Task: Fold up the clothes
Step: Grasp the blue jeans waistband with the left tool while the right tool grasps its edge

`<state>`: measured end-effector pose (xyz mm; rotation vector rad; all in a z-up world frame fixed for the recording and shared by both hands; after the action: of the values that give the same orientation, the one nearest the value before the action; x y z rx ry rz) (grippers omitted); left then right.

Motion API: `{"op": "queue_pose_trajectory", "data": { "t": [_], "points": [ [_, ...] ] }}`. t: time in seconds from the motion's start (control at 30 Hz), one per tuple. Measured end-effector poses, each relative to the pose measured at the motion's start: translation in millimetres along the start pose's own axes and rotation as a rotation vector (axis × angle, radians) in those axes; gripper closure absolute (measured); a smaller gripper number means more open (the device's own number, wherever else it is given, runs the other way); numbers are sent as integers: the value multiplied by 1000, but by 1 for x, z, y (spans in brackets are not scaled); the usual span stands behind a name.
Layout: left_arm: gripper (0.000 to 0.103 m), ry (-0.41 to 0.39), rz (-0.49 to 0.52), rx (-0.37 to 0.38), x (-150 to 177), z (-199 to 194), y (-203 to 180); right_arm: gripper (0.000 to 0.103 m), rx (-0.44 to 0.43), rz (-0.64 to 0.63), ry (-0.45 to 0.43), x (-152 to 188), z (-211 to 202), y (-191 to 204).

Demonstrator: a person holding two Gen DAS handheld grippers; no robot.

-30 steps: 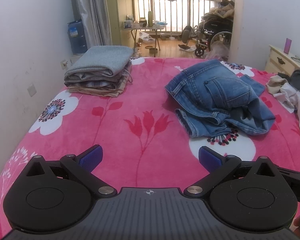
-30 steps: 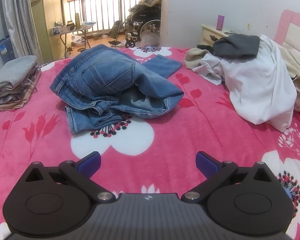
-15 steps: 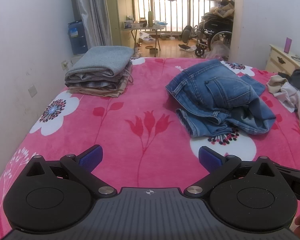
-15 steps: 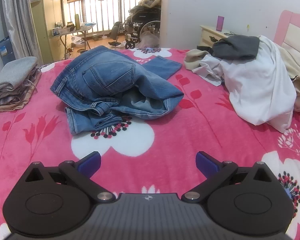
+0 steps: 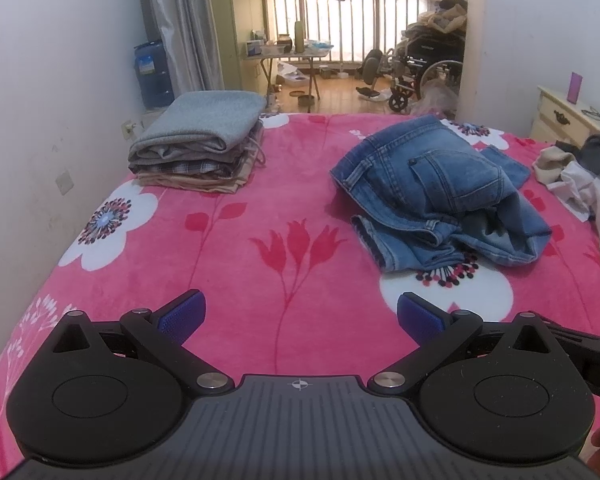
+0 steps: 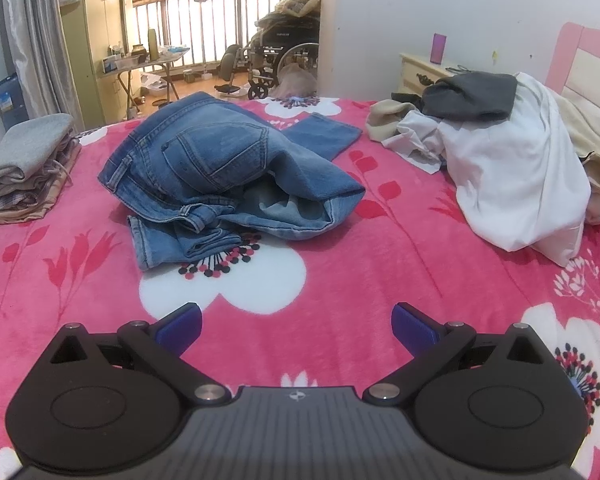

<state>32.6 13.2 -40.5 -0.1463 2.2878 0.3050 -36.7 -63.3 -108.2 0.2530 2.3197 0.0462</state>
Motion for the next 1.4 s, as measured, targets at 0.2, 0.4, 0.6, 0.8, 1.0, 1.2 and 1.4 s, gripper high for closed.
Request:
{"op": "queue_pose_trajectory", "data": {
  "t": [0.2,0.4,0.6,0.8,1.0,1.2,1.4],
  "points": [
    [0,12,-16,6,1,4,1,0,-13,-3,-28,-2,-3,-4],
    [0,16,-20,52,5,21,0,0,-44,-15,-68,-5,1,-8],
    [0,-11,-44,68,-2,53,3,0,-95,-100,-139,-21,13,-8],
    [0,-53,-74,98,-11,93,5,0,-161,-312,-265,-78,45,-8],
    [3,-148,-71,194,-34,137,-11,0,-274,-472,-331,-150,95,-8],
    [10,-97,-100,305,-62,203,-37,5,-327,-456,-196,-178,148,-20],
    [34,46,-253,414,-79,261,-42,9,-578,-50,28,-148,157,-55]
  ]
}}
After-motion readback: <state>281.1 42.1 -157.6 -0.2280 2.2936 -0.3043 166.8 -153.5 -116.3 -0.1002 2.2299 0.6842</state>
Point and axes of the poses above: each gripper's, at about its wrist camera, not at the fingertips, and z roughly the way its jaws point, y to its left, x to its underside, the point moved 5 cm from there along z, roughly the way its jaws point, and after that the axes turned 10 degrees about -x, right-handed, at the moved point
